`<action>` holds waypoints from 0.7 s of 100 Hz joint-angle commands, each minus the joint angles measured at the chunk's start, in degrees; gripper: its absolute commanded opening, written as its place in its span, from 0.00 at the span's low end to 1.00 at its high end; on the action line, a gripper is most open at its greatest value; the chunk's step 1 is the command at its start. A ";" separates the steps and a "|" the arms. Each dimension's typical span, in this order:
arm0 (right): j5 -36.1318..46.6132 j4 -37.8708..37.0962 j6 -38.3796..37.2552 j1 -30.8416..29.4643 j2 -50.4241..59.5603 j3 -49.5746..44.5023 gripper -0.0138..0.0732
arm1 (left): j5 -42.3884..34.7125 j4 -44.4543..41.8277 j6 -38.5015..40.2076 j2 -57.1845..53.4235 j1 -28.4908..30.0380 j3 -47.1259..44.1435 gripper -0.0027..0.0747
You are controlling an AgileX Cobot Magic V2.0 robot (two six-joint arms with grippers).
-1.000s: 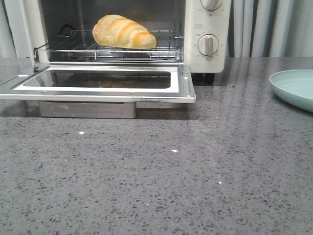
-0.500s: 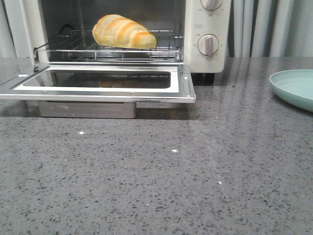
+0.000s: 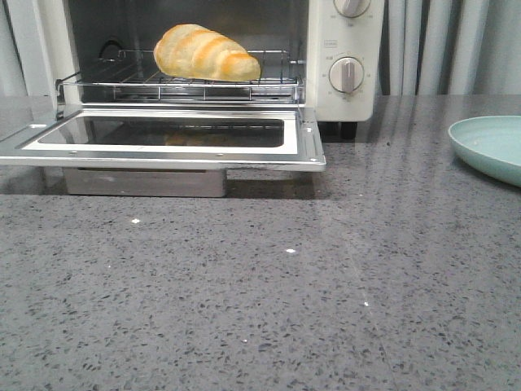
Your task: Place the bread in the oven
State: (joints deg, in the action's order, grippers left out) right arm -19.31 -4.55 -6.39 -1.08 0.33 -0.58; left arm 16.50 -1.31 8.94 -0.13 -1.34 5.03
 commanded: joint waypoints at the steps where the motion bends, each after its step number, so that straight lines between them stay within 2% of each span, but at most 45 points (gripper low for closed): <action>1: 1.19 -0.11 0.09 -0.25 1.21 -1.45 0.08 | -5.78 -2.51 -0.18 -1.49 0.10 -0.19 0.01; 24: 1.19 -0.11 0.09 -0.25 1.21 -1.45 0.08 | -7.63 -2.87 -1.21 -1.49 0.10 -6.31 0.01; 43: 1.19 -0.11 0.09 -0.25 1.21 -1.45 0.08 | -5.84 -2.75 -4.24 -1.49 -1.03 -6.32 0.01; 53: 1.19 -0.11 0.09 -0.25 1.21 -1.45 0.08 | -2.94 -2.62 -4.26 -1.49 -2.03 -6.32 0.01; 70: 1.19 -0.11 0.09 -0.25 1.21 -1.45 0.08 | -2.53 -2.38 -4.26 -1.49 -2.13 -6.32 0.01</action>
State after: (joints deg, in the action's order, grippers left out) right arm -19.35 -4.55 -6.39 -1.08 0.33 -0.58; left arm 17.63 -4.02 4.73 -0.13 -2.90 -0.12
